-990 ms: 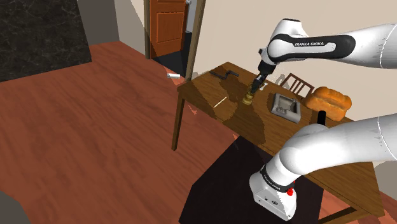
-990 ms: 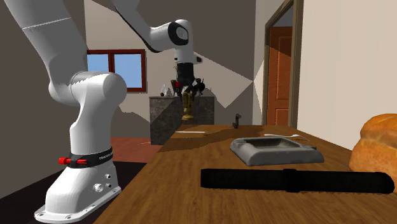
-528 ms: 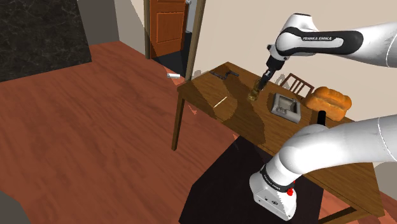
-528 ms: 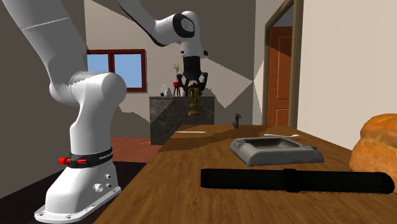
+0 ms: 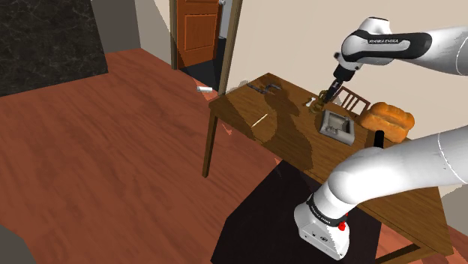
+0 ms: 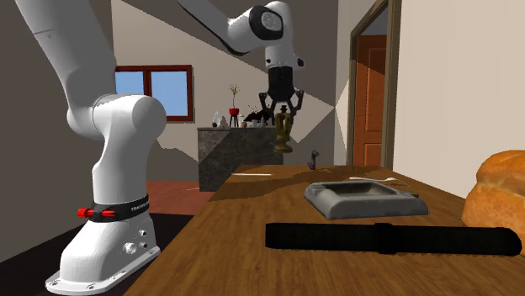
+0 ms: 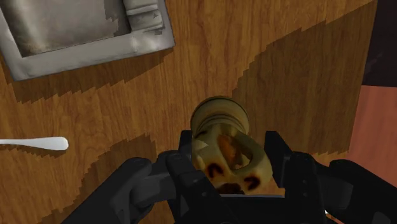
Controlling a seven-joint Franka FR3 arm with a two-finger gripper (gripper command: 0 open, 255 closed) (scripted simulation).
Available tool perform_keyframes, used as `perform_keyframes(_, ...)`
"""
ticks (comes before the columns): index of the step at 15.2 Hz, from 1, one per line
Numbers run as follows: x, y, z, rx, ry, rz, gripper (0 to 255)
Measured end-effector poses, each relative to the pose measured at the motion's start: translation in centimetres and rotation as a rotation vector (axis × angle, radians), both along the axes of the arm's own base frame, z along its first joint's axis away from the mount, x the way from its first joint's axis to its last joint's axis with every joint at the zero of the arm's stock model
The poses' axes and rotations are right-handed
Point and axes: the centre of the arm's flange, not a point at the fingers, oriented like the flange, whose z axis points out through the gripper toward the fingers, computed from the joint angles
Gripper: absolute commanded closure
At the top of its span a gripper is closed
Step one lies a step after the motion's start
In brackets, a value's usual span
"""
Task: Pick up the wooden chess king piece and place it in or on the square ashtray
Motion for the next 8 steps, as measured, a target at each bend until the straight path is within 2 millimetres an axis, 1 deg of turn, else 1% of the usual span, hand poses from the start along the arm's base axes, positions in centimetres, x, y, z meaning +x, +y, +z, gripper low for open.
perform_keyframes(4,-2.1,-4.2,0.4,0.001,0.0,0.001,255)
perform_keyframes(8,-4.8,-9.3,0.5,0.0,0.0,0.0,255)
